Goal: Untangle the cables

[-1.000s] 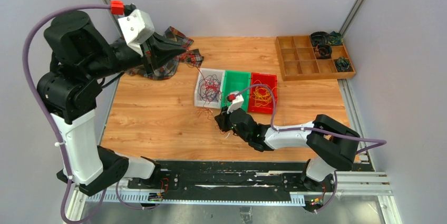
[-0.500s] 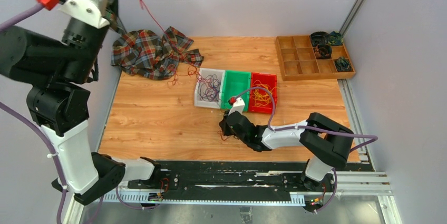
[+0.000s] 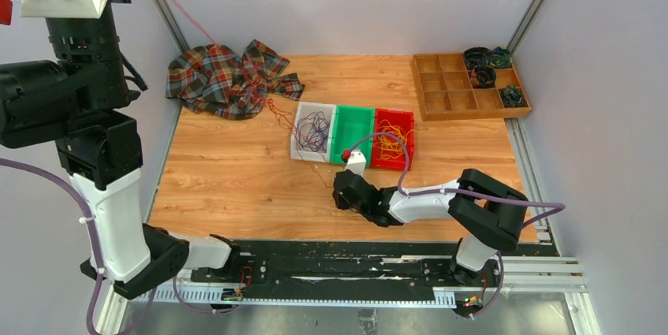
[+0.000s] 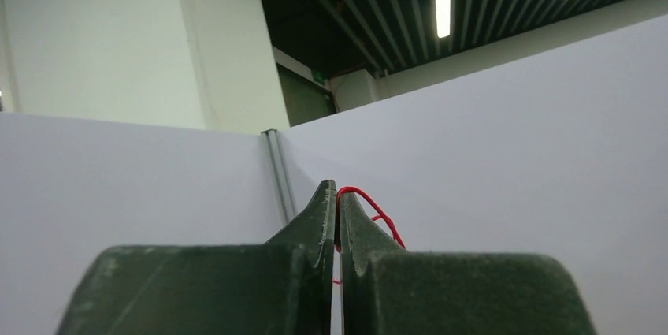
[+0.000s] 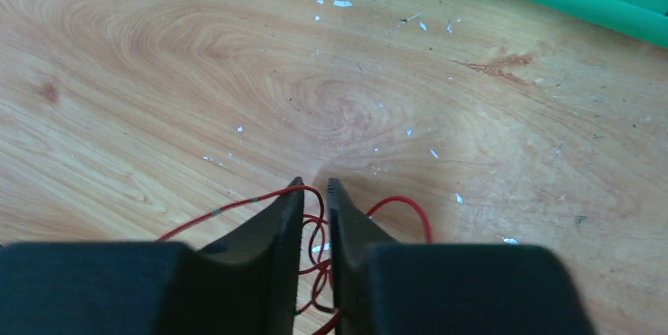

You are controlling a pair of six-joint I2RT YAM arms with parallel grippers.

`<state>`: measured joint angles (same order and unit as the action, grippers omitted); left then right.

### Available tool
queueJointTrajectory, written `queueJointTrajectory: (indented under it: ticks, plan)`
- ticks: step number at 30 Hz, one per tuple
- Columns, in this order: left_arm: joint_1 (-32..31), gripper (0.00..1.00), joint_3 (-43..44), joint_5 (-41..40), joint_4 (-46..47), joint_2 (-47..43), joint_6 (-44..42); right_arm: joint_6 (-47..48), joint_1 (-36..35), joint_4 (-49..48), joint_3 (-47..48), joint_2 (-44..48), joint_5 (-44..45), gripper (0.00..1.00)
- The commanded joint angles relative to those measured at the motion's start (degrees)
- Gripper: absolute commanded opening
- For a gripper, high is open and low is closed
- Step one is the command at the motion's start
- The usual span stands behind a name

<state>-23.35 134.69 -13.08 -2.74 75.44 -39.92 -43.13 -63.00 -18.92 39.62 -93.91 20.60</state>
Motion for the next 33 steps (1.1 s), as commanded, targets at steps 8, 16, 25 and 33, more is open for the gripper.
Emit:
queueJointTrajectory:
  ticks: [8,16,25,33]
  plan:
    - [-0.24,0.0,-16.76,22.71,-20.83,-11.6,13.52,11.02,-3.17,-2.59,1.06,12.23,-7.54,0.64]
    - [-0.28,0.0,-21.42,27.98,-28.65,-15.14,15.5,16.05,-3.18,-2.79,6.92,16.85,-13.29,0.58]
    - [-0.27,0.0,-26.14,25.43,-30.21,-18.63,12.52,23.03,-3.18,-5.21,8.46,10.01,-16.39,0.61]
    - [-0.26,0.0,-29.46,23.44,-32.23,-20.84,9.22,25.85,-3.17,-4.59,11.36,-0.15,-7.18,0.61]
